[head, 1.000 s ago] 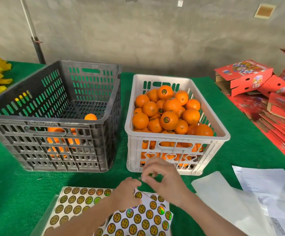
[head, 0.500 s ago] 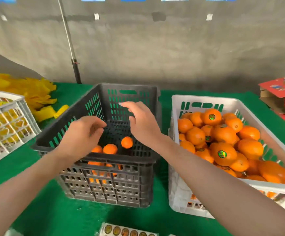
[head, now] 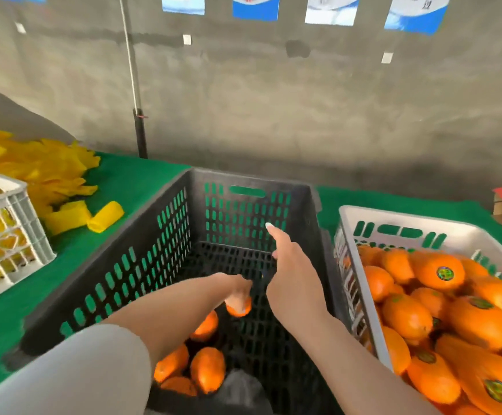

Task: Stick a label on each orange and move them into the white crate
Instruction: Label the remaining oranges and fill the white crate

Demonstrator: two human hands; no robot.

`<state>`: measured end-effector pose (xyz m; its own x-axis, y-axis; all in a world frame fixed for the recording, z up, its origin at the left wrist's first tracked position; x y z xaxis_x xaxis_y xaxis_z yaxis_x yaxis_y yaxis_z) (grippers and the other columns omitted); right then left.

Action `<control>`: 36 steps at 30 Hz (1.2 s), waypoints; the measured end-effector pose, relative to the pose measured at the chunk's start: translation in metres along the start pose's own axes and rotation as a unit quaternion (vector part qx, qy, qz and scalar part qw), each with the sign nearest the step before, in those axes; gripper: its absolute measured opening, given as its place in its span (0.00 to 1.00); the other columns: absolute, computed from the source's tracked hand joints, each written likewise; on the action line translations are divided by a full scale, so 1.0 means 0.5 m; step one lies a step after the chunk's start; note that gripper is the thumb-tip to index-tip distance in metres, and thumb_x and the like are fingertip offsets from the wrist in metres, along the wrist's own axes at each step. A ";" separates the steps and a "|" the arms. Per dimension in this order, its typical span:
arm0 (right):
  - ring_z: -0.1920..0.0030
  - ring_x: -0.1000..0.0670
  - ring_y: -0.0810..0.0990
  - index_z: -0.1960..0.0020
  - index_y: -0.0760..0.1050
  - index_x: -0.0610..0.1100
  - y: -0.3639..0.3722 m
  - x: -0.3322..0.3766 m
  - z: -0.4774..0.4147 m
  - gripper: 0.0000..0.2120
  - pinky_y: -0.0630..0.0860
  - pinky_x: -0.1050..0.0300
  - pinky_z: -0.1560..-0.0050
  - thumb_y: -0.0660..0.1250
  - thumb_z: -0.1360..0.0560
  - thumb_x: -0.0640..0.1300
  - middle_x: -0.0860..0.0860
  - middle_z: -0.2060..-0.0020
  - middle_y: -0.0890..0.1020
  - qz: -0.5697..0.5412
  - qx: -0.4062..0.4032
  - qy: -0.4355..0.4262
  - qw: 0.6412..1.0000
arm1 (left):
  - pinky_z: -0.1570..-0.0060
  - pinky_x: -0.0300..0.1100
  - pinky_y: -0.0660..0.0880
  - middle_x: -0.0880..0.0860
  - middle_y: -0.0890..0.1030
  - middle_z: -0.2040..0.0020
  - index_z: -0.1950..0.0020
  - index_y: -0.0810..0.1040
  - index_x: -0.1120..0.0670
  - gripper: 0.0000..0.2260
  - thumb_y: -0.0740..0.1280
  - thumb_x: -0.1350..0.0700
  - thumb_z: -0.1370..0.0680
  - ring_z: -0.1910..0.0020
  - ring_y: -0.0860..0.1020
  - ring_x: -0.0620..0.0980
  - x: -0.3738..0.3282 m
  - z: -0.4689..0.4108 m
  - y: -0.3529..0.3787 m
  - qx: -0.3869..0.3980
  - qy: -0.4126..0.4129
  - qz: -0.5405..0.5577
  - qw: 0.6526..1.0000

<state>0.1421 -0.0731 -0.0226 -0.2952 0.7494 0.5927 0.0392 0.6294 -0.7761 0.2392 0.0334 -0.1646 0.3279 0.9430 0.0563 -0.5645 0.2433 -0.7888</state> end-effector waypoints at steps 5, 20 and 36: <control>0.40 0.52 0.71 0.25 0.49 0.58 -0.005 0.000 -0.001 0.42 0.73 0.56 0.45 0.63 0.28 0.29 0.53 0.40 0.71 -0.001 -0.002 0.005 1.000 | 0.46 0.51 0.78 0.59 0.75 0.36 0.31 0.70 0.58 0.26 0.72 0.58 0.27 0.39 0.75 0.60 -0.007 -0.019 0.013 -0.004 -0.003 0.128 0.992; 0.52 0.56 0.80 0.55 0.79 0.47 -0.101 0.006 0.081 0.06 0.77 0.54 0.44 0.65 0.23 0.39 0.55 0.57 0.82 -0.438 -0.091 0.079 0.891 | 0.60 0.42 0.77 0.58 0.74 0.40 0.42 0.75 0.44 0.33 0.67 0.79 0.33 0.49 0.78 0.56 -0.012 0.436 -0.126 -0.226 0.195 0.719 0.627; 0.49 0.59 0.76 0.61 0.77 0.42 -0.282 -0.068 0.373 0.07 0.71 0.68 0.51 0.66 0.24 0.35 0.57 0.53 0.79 -0.334 -0.119 -0.081 0.932 | 0.54 0.48 0.80 0.54 0.83 0.49 0.41 0.79 0.49 0.24 0.70 0.65 0.36 0.55 0.81 0.53 -0.385 0.552 -0.063 -0.125 0.296 0.823 0.470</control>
<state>-0.0315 -0.2259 0.0267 -0.4687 0.1456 0.8713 0.0001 0.9863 -0.1647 -0.0151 -0.0931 0.0182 -0.2018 -0.4373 -0.8764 -0.3404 -0.8077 0.4814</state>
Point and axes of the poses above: each hand's wrist, its own z-axis away from the middle knuckle, its own y-axis out of the palm, x = y × z, the point moved 4 cm from there along -z, towards the middle knuckle
